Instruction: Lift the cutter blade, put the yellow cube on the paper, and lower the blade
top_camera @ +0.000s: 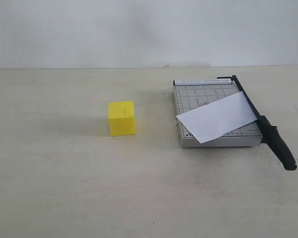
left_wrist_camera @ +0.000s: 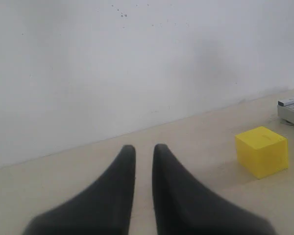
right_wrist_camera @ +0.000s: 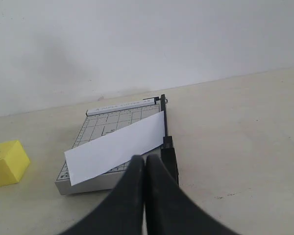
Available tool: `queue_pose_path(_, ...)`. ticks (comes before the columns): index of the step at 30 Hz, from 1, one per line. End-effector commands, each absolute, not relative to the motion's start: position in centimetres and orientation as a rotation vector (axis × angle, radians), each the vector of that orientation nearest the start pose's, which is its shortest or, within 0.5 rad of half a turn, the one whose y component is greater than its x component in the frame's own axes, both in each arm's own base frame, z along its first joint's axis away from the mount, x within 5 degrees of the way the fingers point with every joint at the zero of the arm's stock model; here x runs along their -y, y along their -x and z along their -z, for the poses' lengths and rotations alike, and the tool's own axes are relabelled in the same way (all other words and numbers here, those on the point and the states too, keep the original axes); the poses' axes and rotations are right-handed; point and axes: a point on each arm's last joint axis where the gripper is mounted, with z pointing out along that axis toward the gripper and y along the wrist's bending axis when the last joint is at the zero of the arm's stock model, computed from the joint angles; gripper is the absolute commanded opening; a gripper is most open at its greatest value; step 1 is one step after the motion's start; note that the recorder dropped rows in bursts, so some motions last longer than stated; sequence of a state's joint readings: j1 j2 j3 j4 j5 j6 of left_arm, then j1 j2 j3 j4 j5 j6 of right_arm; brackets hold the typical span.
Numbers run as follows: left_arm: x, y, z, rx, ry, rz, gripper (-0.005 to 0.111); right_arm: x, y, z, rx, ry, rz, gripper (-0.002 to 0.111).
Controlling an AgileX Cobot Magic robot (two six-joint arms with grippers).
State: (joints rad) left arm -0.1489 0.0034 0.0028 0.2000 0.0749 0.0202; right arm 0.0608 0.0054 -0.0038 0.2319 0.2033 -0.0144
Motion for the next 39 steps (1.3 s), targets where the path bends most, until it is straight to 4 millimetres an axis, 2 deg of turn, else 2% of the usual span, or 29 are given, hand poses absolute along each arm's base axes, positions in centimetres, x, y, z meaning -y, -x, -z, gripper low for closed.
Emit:
queue_pose_path(1, 0.7, -5.6, -20.7, -1.528, -0.264, -0.061, 0.013, -0.7, -5.5, -19.5, -1.686, -0.089, -0.236, 0.000)
queue_pose_path(19, 0.7, -5.6, -20.7, -1.528, -0.264, -0.061, 0.013, -0.7, -5.6, -19.6, -1.676, -0.096, -0.241, 0.000)
queue_pose_path(26, 0.7, -5.6, -20.7, -1.528, -0.264, -0.061, 0.013, -0.5, -5.6, -20.9, -1.502, -0.378, -0.522, 0.000)
queue_pose_path(31, 0.7, -5.6, -20.7, -1.528, -0.264, -0.061, 0.013, -0.3, -5.6, -21.4, -1.437, -0.404, -0.529, 0.000)
queue_pose_path(39, 0.7, -5.6, -20.7, -1.528, -0.264, -0.061, 0.013, -0.5, -5.6, -21.0, -1.486, -0.398, -0.538, 0.000)
